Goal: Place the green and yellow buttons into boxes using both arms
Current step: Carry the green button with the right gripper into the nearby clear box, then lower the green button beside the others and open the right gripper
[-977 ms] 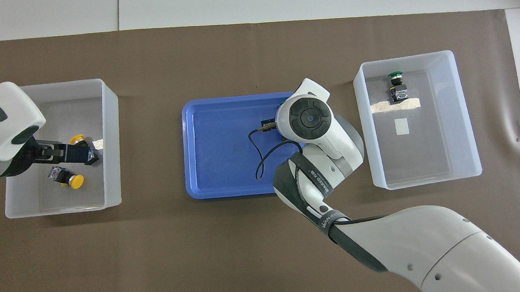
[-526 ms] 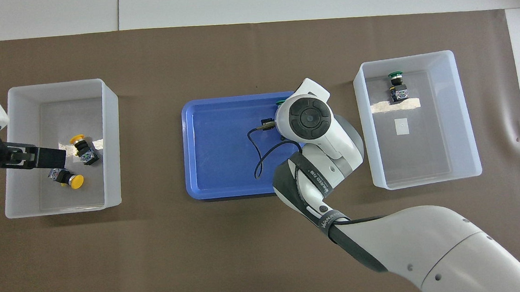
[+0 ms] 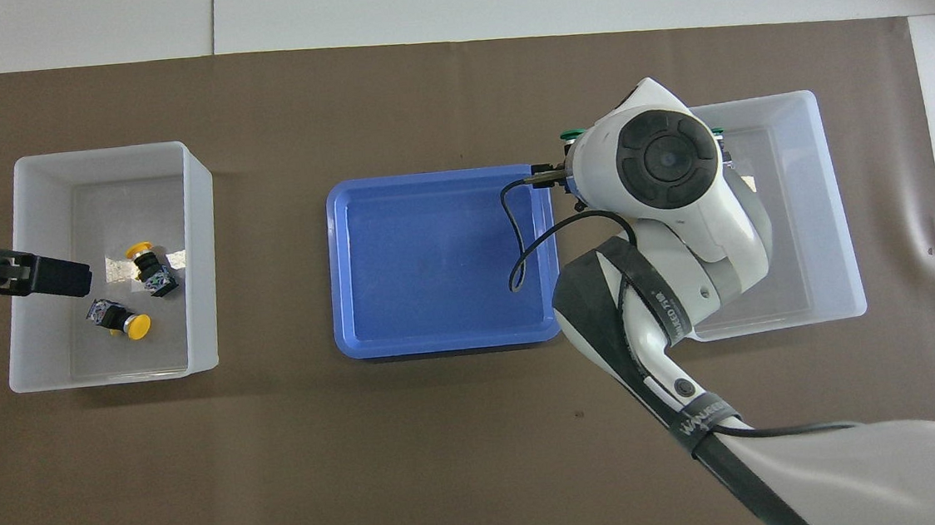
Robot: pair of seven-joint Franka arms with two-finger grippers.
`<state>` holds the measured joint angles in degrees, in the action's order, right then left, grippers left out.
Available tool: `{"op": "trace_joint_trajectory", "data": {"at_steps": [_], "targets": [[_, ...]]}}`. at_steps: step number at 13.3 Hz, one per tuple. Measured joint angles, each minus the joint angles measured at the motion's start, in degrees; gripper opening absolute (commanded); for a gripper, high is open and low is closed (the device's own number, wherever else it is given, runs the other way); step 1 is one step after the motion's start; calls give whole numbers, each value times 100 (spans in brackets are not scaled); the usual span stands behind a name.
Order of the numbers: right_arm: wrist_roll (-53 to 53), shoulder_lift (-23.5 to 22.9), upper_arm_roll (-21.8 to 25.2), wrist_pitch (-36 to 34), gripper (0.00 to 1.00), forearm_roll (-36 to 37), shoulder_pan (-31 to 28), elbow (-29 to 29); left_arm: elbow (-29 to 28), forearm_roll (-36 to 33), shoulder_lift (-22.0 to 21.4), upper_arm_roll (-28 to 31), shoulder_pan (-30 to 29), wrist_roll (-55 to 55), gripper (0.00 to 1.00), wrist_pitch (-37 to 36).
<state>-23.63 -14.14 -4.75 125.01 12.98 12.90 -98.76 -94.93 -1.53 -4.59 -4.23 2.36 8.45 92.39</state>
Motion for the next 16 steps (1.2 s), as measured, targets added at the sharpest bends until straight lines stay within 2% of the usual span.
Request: {"op": "trace_joint_trajectory", "data": {"at_steps": [6,8,11,15,16], "targets": [[1525,1,12,136,0,-132,-1289,-498,0,2,0,-7,-2,31,100,42],[2029,-7,13,456,0,-145,-1586,-750,0,2,0,-10,-3,32,100,42],[2564,-188,14,1088,0,-145,-1856,-1009,0,2,-1,-9,-5,33,100,42],[2695,-645,13,1811,0,-145,-1938,-1048,0,2,-1,-9,-5,34,100,42],[2773,-751,14,1985,10,-145,-1945,-1048,0,2,-1,-9,-5,34,100,42]]}}
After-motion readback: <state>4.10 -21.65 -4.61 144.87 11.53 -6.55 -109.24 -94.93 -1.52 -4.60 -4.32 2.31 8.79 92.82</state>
